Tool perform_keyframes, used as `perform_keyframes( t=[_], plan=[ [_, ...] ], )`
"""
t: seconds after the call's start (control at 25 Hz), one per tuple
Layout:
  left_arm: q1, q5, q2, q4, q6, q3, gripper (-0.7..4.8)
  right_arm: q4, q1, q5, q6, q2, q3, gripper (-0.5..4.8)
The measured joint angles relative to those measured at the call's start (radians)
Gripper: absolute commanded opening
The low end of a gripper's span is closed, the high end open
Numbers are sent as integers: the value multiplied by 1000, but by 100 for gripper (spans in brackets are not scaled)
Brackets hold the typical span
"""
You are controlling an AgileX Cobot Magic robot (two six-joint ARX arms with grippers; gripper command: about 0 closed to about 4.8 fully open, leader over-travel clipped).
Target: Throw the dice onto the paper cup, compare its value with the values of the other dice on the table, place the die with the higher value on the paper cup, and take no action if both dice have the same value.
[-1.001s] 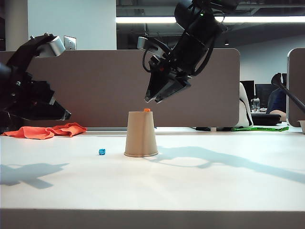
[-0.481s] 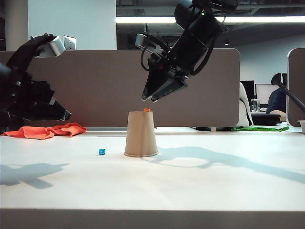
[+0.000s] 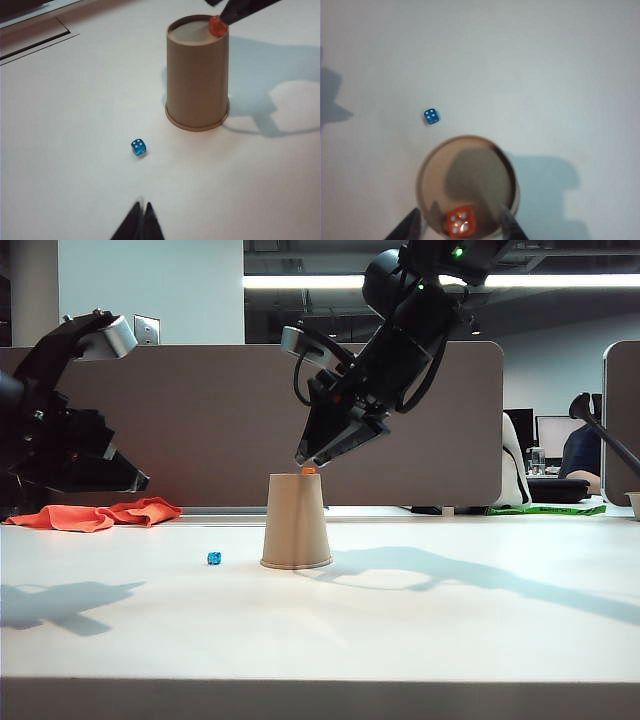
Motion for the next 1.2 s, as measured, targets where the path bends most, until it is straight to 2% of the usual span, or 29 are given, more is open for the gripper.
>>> perform_keyframes(
  t=[0.36,0.56,0.72,0.84,1.2],
  plan=[
    [0,0,0,0,0,0,-5,26,0,-2,0,27,1,207],
    [0,0,0,0,0,0,-5,23,0,-2,0,30,1,145],
    [0,0,0,0,0,0,-5,23,0,-2,0,30,1,143],
    [0,0,0,0,0,0,-5,23,0,-2,0,30,1,100],
    [0,0,0,0,0,0,-5,24,0,-2,1,30,1,92]
  ],
)
